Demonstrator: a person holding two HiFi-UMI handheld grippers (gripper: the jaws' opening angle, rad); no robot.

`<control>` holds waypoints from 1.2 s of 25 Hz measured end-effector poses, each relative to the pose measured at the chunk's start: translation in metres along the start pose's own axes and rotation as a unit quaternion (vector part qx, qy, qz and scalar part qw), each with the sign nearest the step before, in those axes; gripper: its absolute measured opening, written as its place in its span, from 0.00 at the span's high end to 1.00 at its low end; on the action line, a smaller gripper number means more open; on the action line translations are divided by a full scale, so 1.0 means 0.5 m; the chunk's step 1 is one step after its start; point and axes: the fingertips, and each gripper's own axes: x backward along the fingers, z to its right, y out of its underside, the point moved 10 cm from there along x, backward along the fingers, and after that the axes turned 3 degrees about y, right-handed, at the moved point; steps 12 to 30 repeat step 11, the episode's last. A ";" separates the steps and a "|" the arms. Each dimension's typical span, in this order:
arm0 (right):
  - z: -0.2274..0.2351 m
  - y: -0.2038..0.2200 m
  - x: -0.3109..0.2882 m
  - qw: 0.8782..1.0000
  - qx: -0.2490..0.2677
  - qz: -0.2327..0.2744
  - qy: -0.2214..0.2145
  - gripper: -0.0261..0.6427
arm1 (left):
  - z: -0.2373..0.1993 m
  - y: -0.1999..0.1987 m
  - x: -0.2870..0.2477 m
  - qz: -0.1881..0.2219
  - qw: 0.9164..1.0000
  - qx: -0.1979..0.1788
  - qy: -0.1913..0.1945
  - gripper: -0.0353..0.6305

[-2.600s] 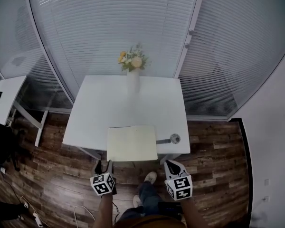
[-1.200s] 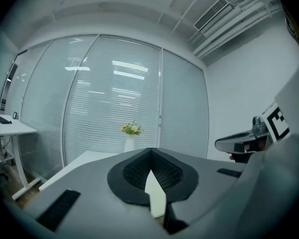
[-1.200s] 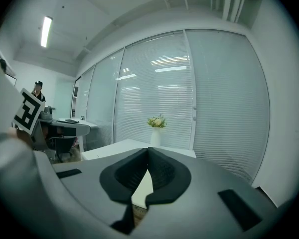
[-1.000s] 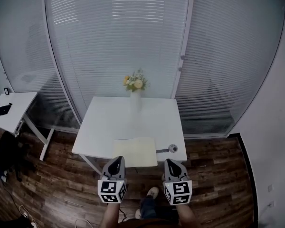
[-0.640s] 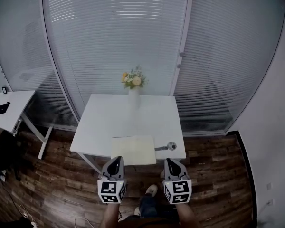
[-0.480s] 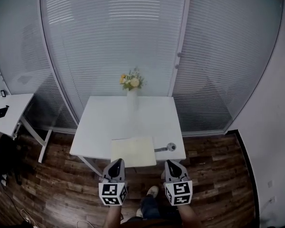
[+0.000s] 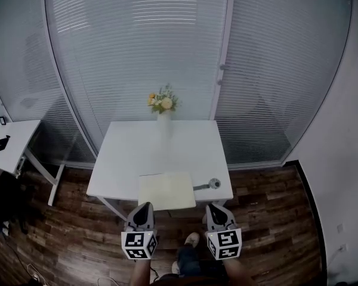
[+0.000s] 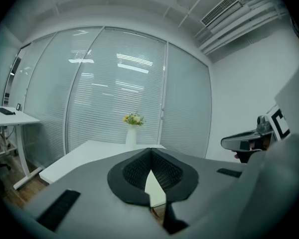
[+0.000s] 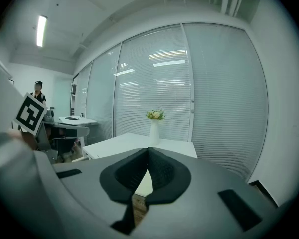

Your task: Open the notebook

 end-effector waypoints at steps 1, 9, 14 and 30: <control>0.000 -0.001 -0.001 1.000 0.000 0.000 -0.001 0.94 | -0.001 0.000 -0.001 -0.001 1.000 0.001 -0.001 0.91; 0.001 0.006 -0.006 1.000 0.000 0.002 -0.018 0.94 | 0.006 0.013 -0.008 -0.010 1.000 -0.002 0.007 0.91; 0.000 0.008 -0.009 1.000 0.000 0.002 -0.022 0.94 | 0.007 0.014 -0.010 -0.015 1.000 -0.008 0.008 0.91; 0.000 0.008 -0.009 1.000 0.000 0.002 -0.022 0.94 | 0.007 0.014 -0.010 -0.015 1.000 -0.008 0.008 0.91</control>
